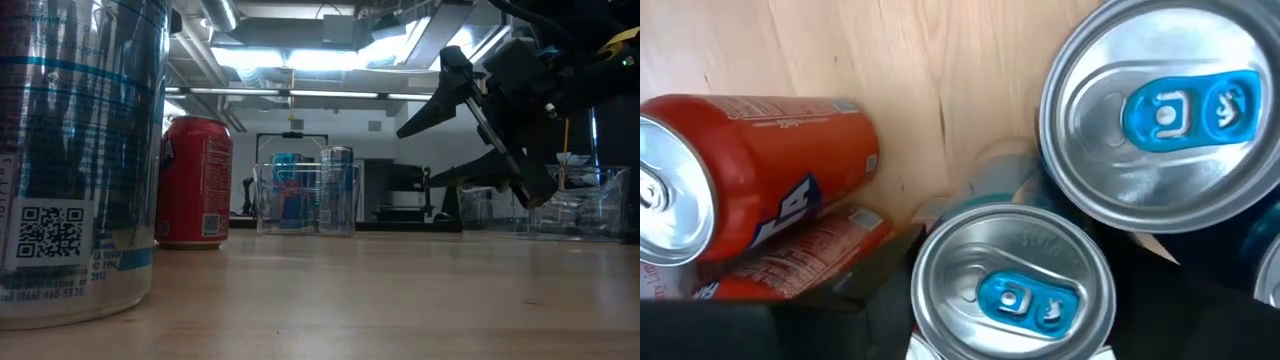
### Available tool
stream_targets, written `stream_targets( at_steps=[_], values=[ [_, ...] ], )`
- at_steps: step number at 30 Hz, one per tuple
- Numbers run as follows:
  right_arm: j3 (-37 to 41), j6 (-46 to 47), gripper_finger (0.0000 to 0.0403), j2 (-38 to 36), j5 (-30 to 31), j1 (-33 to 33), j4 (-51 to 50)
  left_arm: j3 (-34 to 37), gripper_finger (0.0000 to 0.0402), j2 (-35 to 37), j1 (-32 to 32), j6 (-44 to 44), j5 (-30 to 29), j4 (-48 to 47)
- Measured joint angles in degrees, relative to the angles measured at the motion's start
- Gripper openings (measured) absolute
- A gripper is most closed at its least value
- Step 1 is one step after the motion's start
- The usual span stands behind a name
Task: Sort soda cans
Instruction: Put the blue soda can into the middle transparent bin
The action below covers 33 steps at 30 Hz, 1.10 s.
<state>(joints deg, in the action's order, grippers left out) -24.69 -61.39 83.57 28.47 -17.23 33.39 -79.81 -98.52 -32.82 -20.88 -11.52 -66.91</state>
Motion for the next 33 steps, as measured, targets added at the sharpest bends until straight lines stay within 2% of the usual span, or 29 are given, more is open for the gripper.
stream_targets(
  at_steps=[6,13,24,33],
  values=[
    [0.0,0.0,0.031,0.0,0.02,0.0,0.0,-1.14,0.0228,-0.04,0.51,-0.84,0.03,-3.35],
    [0.0,0.0,0.031,0.0,0.26,0.0,0.15,-6.53,0.0232,-0.04,1.96,-2.46,-0.49,-9.98],
    [0.0,0.0,0.031,0.0,0.29,0.0,0.15,-18.99,0.0231,-0.03,5.43,-0.78,-3.47,-22.54],
    [0.0,0.02,0.031,0.0,0.28,0.0,0.13,-30.24,0.0231,0.04,9.49,4.78,-5.62,-23.12]
  ],
)
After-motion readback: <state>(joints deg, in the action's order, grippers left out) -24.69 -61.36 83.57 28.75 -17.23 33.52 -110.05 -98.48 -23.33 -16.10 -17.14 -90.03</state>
